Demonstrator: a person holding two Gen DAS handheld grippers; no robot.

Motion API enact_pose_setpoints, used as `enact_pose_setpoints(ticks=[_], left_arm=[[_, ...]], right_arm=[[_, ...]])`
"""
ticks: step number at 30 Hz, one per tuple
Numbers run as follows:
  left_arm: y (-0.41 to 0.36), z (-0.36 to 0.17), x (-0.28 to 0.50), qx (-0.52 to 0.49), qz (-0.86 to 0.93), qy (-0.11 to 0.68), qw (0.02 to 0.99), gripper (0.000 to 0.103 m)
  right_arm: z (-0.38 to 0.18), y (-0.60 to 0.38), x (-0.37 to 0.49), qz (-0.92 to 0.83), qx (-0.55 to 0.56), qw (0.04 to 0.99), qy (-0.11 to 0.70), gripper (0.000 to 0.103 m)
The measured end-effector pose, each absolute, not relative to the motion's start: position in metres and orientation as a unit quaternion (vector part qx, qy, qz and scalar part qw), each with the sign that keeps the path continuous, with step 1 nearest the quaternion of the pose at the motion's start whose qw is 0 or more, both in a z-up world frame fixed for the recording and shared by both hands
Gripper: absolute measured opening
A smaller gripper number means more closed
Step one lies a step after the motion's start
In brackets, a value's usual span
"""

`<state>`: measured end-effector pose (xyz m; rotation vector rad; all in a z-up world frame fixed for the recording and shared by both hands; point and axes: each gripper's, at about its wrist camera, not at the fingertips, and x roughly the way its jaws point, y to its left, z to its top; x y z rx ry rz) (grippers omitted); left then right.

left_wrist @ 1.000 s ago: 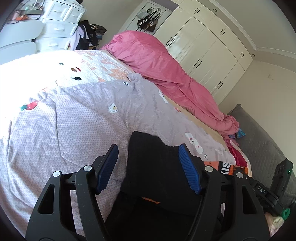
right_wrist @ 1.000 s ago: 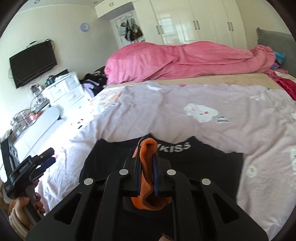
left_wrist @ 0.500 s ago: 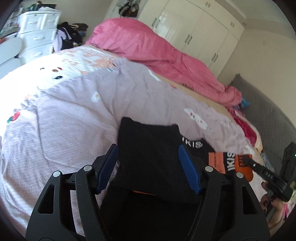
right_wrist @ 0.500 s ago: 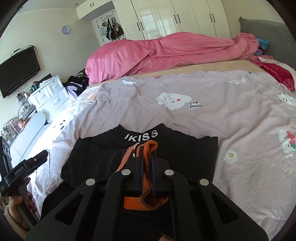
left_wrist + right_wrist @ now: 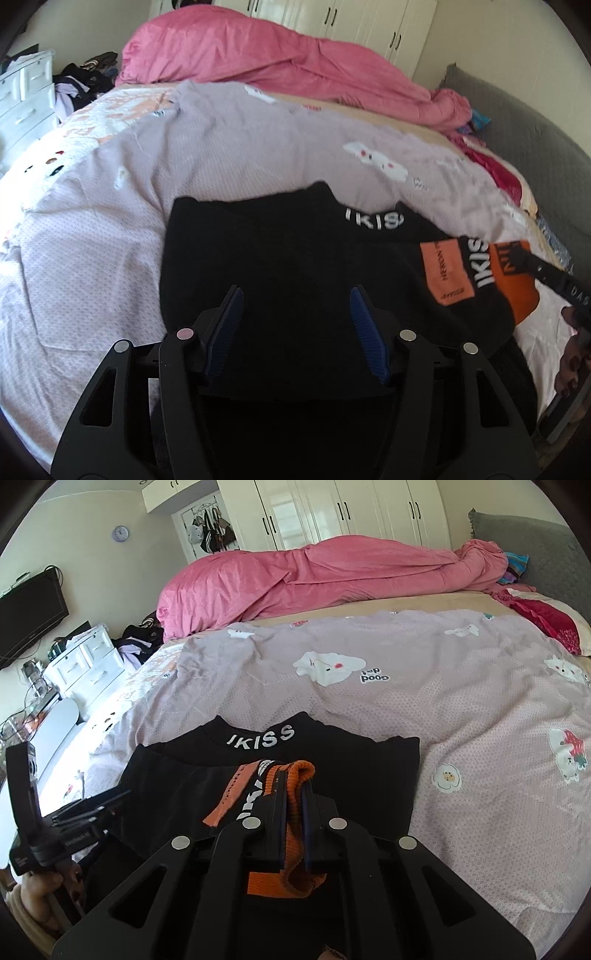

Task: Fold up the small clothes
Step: 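Lay the cuff onto the shirt body and open the right gripper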

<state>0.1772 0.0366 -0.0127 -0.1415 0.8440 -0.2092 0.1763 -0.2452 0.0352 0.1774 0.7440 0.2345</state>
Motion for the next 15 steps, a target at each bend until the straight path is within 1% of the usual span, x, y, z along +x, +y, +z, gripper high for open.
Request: enact_pose_setpoints(ticks=[5, 6, 7, 11, 13, 15], left_arm=[[0.033, -0.018, 0.177, -0.06, -0.1, 0.42, 0.9, 0.052], [0.033, -0.017, 0.177, -0.062, -0.1, 0.418, 0.901, 0.052], [0.033, -0.016, 0.177, -0.064, -0.102, 0.416, 0.901, 0.052], [0.03, -0.018, 0.177, -0.057, -0.106, 0.42, 0.9, 0.052], [0.025, -0.022, 0.178, -0.045, -0.104, 0.428, 0.897, 0.052], [0.022, -0.026, 0.179, -0.036, -0.101, 0.439, 0.892, 0.052]], right_arm=[[0.033, -0.249, 0.174, 0.114, 0.095, 0.918, 0.367, 0.006], [0.033, -0.25, 0.173, 0.112, 0.096, 0.918, 0.369, 0.008], [0.031, -0.252, 0.173, 0.106, 0.094, 0.917, 0.373, 0.012], [0.028, -0.25, 0.171, 0.084, 0.069, 0.92, 0.376, 0.016], [0.027, -0.25, 0.169, 0.08, 0.067, 0.922, 0.373, 0.023], [0.026, -0.243, 0.166, 0.085, 0.056, 0.922, 0.374, 0.024]])
